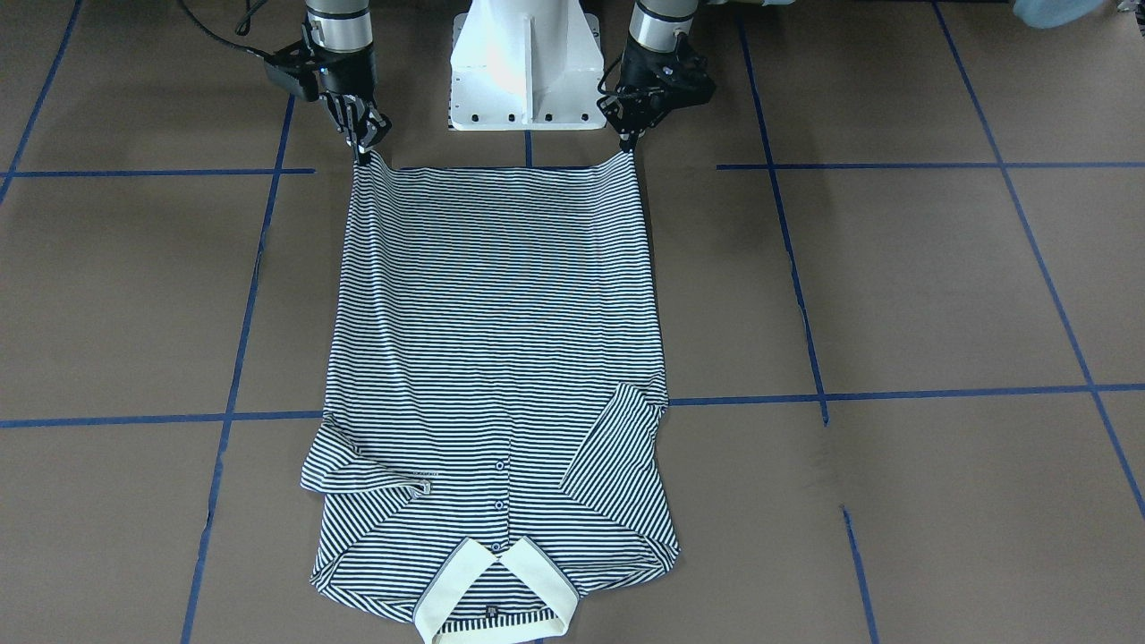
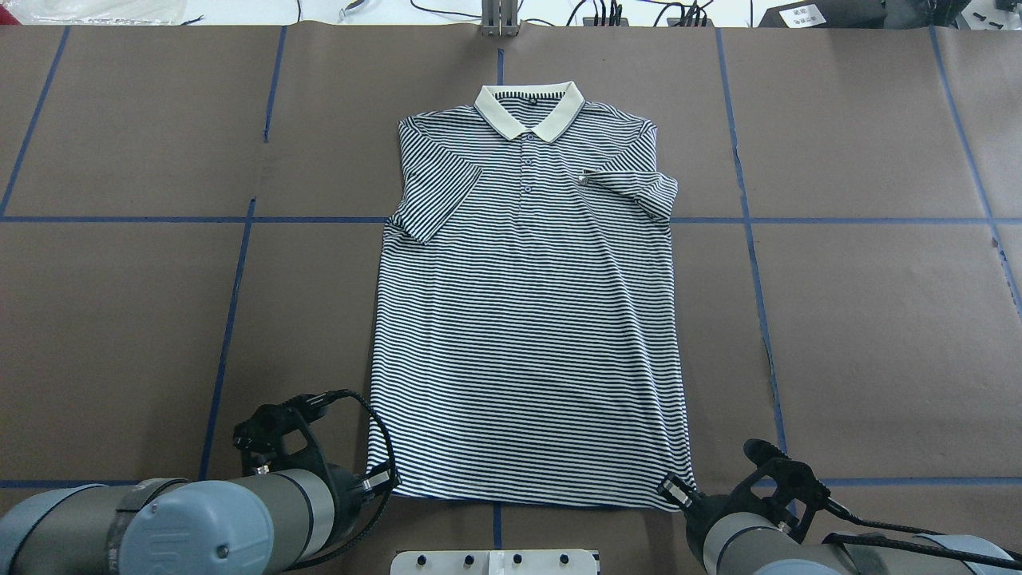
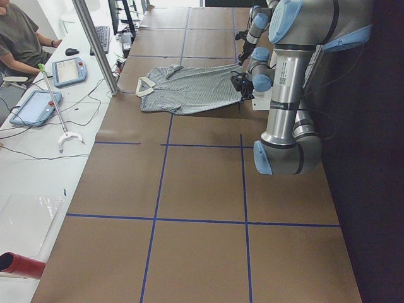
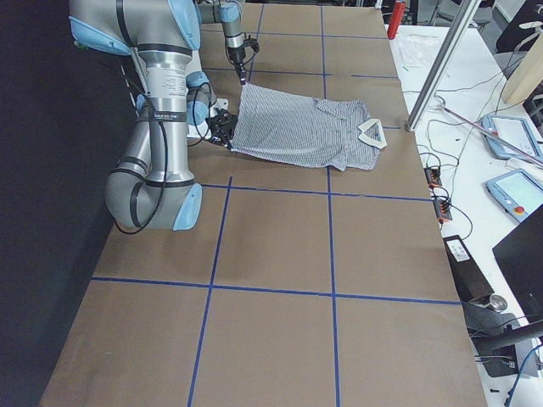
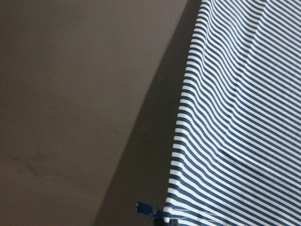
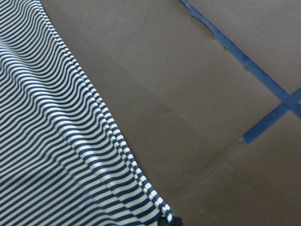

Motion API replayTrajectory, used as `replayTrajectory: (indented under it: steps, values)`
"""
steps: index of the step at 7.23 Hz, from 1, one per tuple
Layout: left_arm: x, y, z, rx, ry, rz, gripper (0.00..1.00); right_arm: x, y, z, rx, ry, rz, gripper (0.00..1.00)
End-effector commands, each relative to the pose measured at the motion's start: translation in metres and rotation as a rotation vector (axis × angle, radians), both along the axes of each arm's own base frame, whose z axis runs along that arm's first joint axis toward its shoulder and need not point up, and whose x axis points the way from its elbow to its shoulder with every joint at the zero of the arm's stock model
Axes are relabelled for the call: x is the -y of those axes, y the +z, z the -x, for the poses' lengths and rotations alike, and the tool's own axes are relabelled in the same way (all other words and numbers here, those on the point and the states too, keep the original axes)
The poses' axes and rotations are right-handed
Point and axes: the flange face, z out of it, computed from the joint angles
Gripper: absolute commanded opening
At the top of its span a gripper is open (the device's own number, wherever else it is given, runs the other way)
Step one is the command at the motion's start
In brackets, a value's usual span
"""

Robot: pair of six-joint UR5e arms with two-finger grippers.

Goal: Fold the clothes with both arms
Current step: 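Lift the hem with both grippers and fold it toward the collar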

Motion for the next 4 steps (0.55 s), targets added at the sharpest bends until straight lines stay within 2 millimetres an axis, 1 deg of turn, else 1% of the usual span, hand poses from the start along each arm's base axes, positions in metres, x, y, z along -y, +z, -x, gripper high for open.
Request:
replayTrajectory:
  steps: [1, 2, 3, 4]
  values:
    - [-0.022, -0.013, 0.039, -0.048, -0.007, 0.137, 0.0, -0.023, -0.03, -0.031, 0.025, -0.069, 0.018, 0.0]
    - [-0.024, -0.012, 0.044, -0.052, -0.018, 0.163, 0.0, -0.024, -0.034, -0.034, 0.032, -0.071, 0.019, 0.0]
    - [-0.025, -0.02, 0.048, -0.072, -0.015, 0.162, 0.0, -0.014, -0.041, -0.042, 0.052, -0.046, 0.018, 0.0]
    - [-0.022, -0.019, 0.04, -0.062, -0.01, 0.141, 0.0, 0.011, -0.044, -0.049, 0.06, 0.017, 0.014, 0.0]
